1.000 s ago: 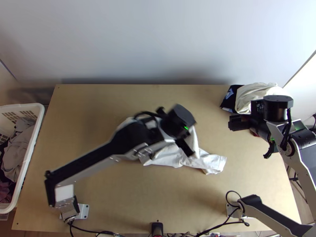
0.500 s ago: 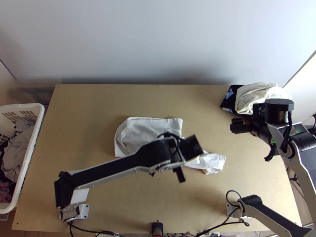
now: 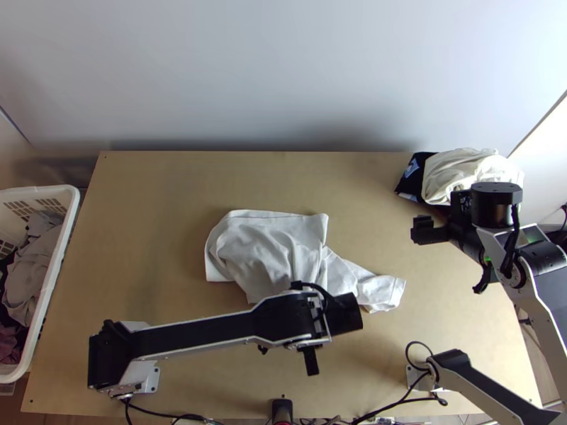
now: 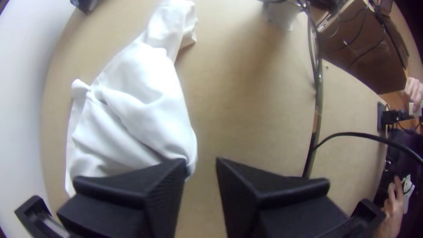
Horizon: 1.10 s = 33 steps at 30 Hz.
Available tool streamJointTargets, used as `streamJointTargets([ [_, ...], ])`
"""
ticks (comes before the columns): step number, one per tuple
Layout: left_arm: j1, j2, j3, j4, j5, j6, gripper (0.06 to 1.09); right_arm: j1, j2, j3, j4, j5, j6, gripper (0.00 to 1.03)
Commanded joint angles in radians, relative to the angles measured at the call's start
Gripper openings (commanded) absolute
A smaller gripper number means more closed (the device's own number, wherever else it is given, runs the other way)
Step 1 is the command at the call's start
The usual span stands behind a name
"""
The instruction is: Fold the t-shirt
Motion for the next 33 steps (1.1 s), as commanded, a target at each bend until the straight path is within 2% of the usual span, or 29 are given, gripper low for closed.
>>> streamJointTargets([
  [1,-0.003,0.000,0.047,-0.019,-0.011,-0.016,0.79,0.035,-0.012,-0.002,-0.062,-0.049,-0.031,0.98],
  [3,0.029,-0.027,0.079,-0.023,-0.033,-0.016,1.00,0.037,-0.012,-0.013,-0.081,-0.131,-0.037,0.98],
  [4,0.049,-0.044,0.088,-0.025,-0.036,-0.015,1.03,0.037,-0.012,-0.020,-0.084,-0.163,-0.037,0.98],
  [12,0.264,-0.149,0.102,-0.023,-0.036,-0.047,1.03,0.140,0.031,-0.097,-0.092,-0.295,-0.028,0.98],
  [17,0.407,-0.144,0.090,0.000,-0.036,-0.073,1.03,0.198,0.133,-0.137,-0.121,-0.309,0.006,0.98],
  [29,0.635,-0.067,0.047,0.076,-0.036,-0.039,1.03,0.279,0.409,-0.163,0.046,-0.402,0.023,0.97],
  [33,0.649,-0.060,0.033,0.084,-0.036,-0.039,1.03,0.262,0.492,-0.169,0.128,-0.456,0.038,0.90],
])
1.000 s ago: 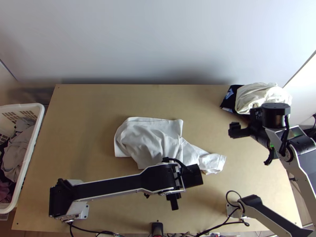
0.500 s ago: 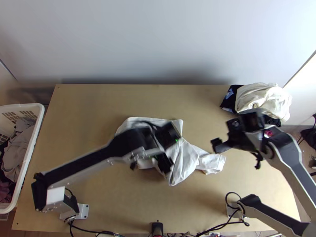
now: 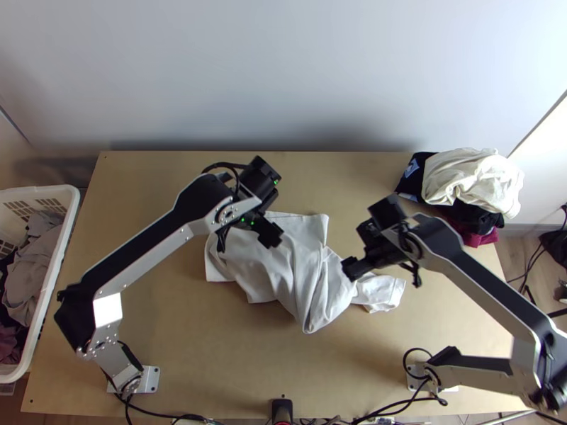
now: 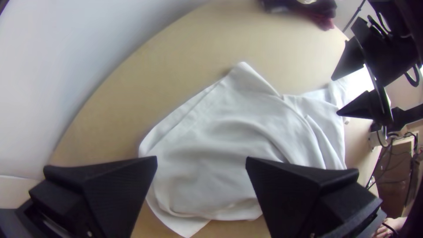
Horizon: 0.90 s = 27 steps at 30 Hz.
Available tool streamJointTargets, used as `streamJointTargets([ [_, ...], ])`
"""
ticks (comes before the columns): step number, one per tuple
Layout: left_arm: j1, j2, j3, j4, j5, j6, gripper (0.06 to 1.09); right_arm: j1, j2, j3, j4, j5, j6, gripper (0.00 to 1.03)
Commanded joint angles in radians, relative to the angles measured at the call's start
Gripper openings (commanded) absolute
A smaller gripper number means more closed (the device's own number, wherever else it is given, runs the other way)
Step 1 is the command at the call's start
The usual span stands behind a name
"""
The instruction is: Fold the t-shirt
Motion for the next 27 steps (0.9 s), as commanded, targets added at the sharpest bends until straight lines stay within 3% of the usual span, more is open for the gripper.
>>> streamJointTargets([
  [1,0.066,0.018,-0.033,0.027,0.002,0.010,1.03,0.004,0.151,-0.017,0.133,-0.072,0.026,0.90],
  [5,0.066,0.015,-0.058,0.034,0.002,0.022,1.03,0.004,0.199,0.006,0.170,-0.082,0.030,0.89],
  [8,0.066,0.014,-0.070,0.039,0.002,0.022,1.03,0.002,0.210,0.014,0.210,-0.090,0.030,0.77],
  [13,0.066,0.012,-0.093,0.048,0.002,0.022,1.03,-0.016,0.253,0.026,0.248,-0.098,0.025,0.69],
  [15,0.066,0.010,-0.099,0.048,0.002,0.022,1.03,-0.019,0.263,0.035,0.262,-0.104,0.023,0.52],
  [18,0.068,0.007,-0.105,0.051,0.002,0.022,1.03,-0.025,0.271,0.046,0.272,-0.110,0.025,0.36],
  [27,0.080,0.007,-0.108,0.062,0.002,0.029,1.03,-0.036,0.276,0.020,0.272,-0.136,0.026,0.34],
])
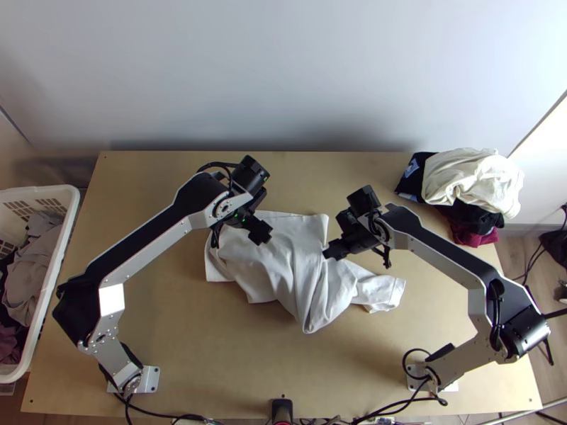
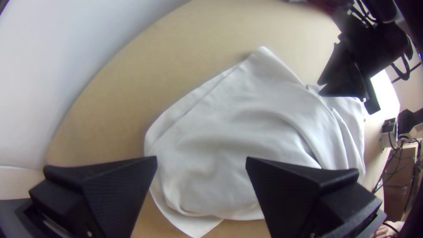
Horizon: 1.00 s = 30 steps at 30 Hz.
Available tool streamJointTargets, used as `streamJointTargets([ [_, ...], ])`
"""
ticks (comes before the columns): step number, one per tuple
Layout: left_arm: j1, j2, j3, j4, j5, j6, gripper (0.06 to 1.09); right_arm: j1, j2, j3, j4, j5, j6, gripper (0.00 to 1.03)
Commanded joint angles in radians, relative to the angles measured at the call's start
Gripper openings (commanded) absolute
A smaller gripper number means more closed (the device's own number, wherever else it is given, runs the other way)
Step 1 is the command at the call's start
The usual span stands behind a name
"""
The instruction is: Fold the t-shirt
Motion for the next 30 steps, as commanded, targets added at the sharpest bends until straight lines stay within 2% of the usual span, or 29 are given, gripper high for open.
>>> streamJointTargets([
  [1,0.004,0.001,-0.005,0.007,-0.001,0.008,1.03,-0.010,0.009,-0.018,0.008,-0.026,0.001,0.34],
  [8,0.004,0.001,-0.005,0.007,-0.001,0.016,1.03,-0.012,0.021,-0.022,0.008,-0.030,-0.002,0.34],
  [10,0.004,0.000,-0.005,0.007,-0.001,0.016,1.03,-0.013,0.020,-0.022,0.009,-0.032,-0.010,0.16],
  [12,0.005,-0.002,-0.005,0.005,-0.001,0.018,1.03,-0.013,0.017,-0.019,0.014,-0.035,-0.010,0.05],
  [13,0.005,-0.002,-0.005,0.005,-0.001,0.018,1.03,-0.013,0.015,-0.019,0.015,-0.035,-0.010,0.03],
  [22,0.018,0.043,-0.006,0.014,-0.004,0.018,1.03,-0.022,-0.065,-0.012,0.009,-0.035,0.006,0.03],
  [30,0.071,0.135,-0.034,0.063,-0.050,0.018,1.03,-0.090,-0.201,-0.012,-0.067,-0.035,0.007,0.03],
])
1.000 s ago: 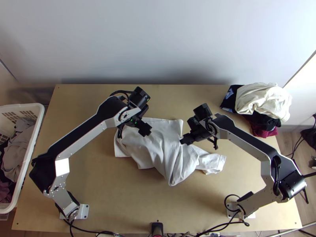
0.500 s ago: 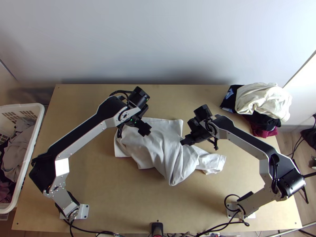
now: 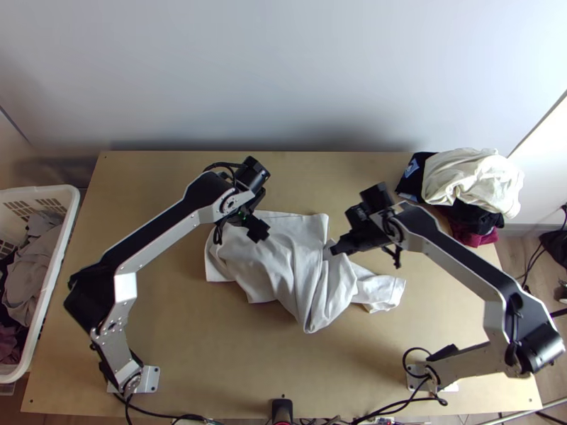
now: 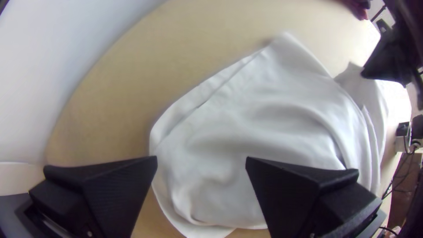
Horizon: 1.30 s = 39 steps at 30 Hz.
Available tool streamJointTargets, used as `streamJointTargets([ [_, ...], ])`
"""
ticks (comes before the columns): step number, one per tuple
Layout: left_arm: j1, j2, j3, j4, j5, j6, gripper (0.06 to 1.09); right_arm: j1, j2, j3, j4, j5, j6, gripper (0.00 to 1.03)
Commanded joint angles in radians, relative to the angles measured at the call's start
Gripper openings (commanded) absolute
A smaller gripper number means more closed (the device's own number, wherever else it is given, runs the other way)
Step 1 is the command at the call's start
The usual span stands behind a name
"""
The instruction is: Fold the t-shirt
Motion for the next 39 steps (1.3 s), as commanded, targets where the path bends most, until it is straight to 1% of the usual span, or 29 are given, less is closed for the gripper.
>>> streamJointTargets([
  [1,0.032,0.061,-0.015,0.033,-0.020,-0.001,1.03,-0.056,-0.110,0.005,-0.056,0.001,0.005,0.03],
  [10,-0.040,0.064,-0.003,0.025,-0.007,0.014,1.03,-0.154,-0.210,0.114,-0.160,0.001,0.028,0.03],
  [16,-0.014,0.107,0.017,0.068,-0.026,0.014,1.03,-0.204,-0.250,0.171,-0.214,0.001,0.026,0.03],
  [20,-0.003,0.147,0.084,0.077,-0.028,0.019,1.03,-0.260,-0.286,0.186,-0.247,0.001,0.025,0.03],
  [24,-0.018,0.211,0.189,0.077,-0.025,0.022,1.03,-0.293,-0.340,0.163,-0.303,0.002,0.023,0.03],
  [29,-0.066,0.302,0.308,0.074,-0.017,0.025,1.03,-0.330,-0.425,0.074,-0.373,0.004,0.019,0.03],
  [32,-0.104,0.351,0.385,0.076,0.009,0.025,1.03,-0.349,-0.469,0.025,-0.416,0.004,0.011,0.03],
  [36,-0.152,0.440,0.489,0.076,0.018,0.025,1.03,-0.370,-0.500,-0.003,-0.445,0.005,0.002,0.03],
  [39,-0.173,0.480,0.518,0.097,0.018,0.034,1.03,-0.386,-0.506,-0.003,-0.451,0.005,0.002,0.03],
])
